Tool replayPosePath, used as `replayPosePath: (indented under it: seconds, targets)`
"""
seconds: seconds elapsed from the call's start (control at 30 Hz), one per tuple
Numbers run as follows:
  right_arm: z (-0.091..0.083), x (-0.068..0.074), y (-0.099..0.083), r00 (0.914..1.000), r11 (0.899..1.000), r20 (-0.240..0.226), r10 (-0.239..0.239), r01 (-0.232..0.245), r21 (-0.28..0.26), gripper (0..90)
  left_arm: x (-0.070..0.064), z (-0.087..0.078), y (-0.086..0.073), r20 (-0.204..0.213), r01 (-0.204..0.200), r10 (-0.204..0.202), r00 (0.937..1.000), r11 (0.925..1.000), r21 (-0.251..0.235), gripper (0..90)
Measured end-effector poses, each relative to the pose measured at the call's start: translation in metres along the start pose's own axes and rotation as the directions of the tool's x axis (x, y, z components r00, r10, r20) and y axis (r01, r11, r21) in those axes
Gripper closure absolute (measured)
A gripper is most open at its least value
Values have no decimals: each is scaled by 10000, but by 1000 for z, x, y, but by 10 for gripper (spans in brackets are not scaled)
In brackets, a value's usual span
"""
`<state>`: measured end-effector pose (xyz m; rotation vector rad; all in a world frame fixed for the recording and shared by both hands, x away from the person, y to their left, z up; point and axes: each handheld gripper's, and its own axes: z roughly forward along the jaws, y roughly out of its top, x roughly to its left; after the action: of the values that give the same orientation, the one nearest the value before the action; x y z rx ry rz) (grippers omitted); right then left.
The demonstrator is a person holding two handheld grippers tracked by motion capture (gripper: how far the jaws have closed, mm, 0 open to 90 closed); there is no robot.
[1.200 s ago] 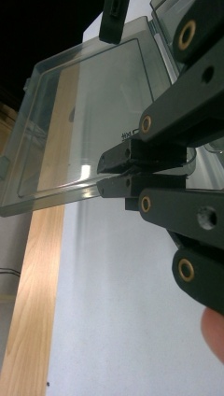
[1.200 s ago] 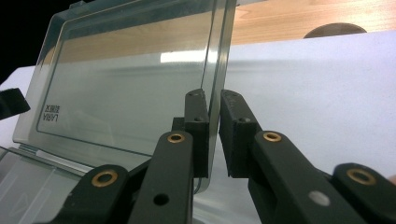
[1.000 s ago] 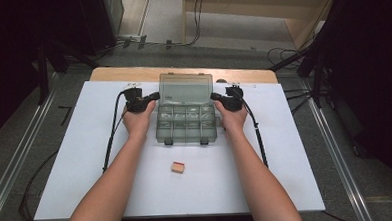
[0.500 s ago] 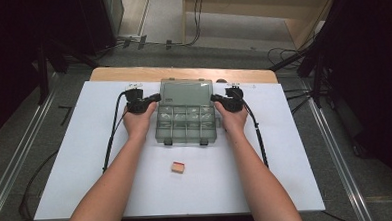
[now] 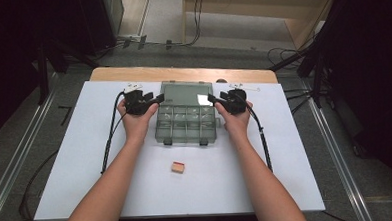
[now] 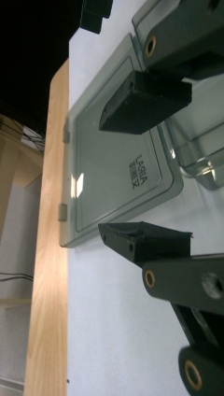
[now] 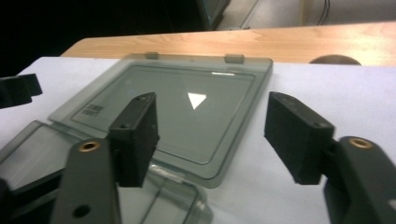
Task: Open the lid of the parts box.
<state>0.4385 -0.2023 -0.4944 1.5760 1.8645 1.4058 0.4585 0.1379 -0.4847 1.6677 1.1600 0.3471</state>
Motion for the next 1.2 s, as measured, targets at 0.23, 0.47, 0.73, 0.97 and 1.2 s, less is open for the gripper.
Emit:
replayPosePath:
  seconds: [0.23, 0.47, 0.73, 0.97, 1.2]
  targets:
    - [-14, 11, -6, 9975, 9980, -359, -607, 599, -215, 188, -5, -17, -3, 306, -453, 456, 9985, 9989, -129, 313]
    - [-26, 16, -13, 9946, 9959, -599, -849, 829, -352, 117, -8, -33, -8, 440, -798, 805, 9958, 9967, -179, 230]
    - [-39, 23, -22, 9892, 9915, -765, -1251, 1219, -458, 97, -13, -50, -17, 796, -1218, 1234, 9892, 9922, -248, 120]
    - [-47, 31, -29, 9838, 9882, -989, -1495, 1452, -494, 87, -20, -64, -26, 1080, -1689, 1716, 9792, 9851, -336, 0]
    - [-56, 38, -35, 9744, 9842, -1422, -1744, 1678, -571, 11, -25, -78, -35, 1130, -1899, 1933, 9746, 9810, -406, 0]
